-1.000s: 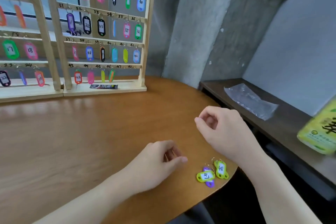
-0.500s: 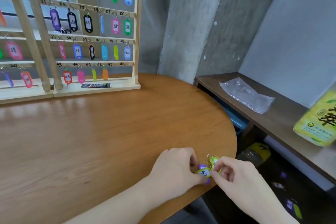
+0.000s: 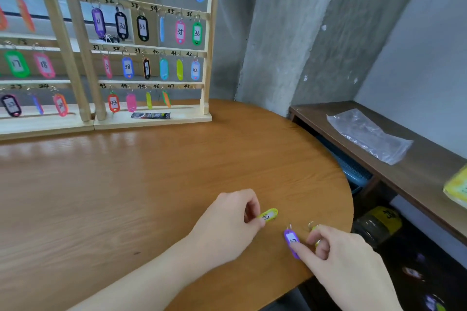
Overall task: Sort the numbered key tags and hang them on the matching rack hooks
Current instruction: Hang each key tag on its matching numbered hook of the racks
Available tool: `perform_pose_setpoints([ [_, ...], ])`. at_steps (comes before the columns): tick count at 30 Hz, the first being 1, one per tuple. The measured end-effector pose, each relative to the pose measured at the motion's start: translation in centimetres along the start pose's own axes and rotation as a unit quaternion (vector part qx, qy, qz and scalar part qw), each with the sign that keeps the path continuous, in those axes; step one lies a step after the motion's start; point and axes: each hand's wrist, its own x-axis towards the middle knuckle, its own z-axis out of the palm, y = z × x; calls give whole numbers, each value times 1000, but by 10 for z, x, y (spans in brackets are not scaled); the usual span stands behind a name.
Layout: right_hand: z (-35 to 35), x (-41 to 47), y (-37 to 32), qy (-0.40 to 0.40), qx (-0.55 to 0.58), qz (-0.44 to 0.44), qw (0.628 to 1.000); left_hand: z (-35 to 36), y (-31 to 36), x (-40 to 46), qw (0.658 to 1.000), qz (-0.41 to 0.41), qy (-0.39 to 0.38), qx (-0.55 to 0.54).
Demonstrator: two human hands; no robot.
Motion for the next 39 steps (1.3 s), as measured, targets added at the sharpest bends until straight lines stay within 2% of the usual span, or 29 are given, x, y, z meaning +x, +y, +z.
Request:
perform_pose_setpoints([
  [5,4,10,-20,-51,6,0,999,-24,-12,-3,992,27,-31,-119],
  [8,6,11,-34,-54,0,-20,998,-36,-18,-2,983,32,-37,-176],
  [16,19,22,-59,-103,-57,-60,991,-54,-39,-6,985,37,16,-167],
  [20,28,30,-74,-114,-39,-114,986,-69,-47,-5,982,33,29,-186],
  [23,34,39,-89,-144,57,-156,976,-82,-53,-7,983,36,43,-176],
  [26,39,48,-110,-195,206,-152,947,-94,-62,-7,982,28,72,-175],
  [31,55,73,-152,-223,353,-132,899,-110,-82,-3,969,7,152,-193],
  [35,63,100,-185,-199,398,-92,891,-114,-96,-3,935,-37,216,-278],
  [39,66,135,-216,-150,395,-86,902,-128,-105,2,919,-57,266,-285],
])
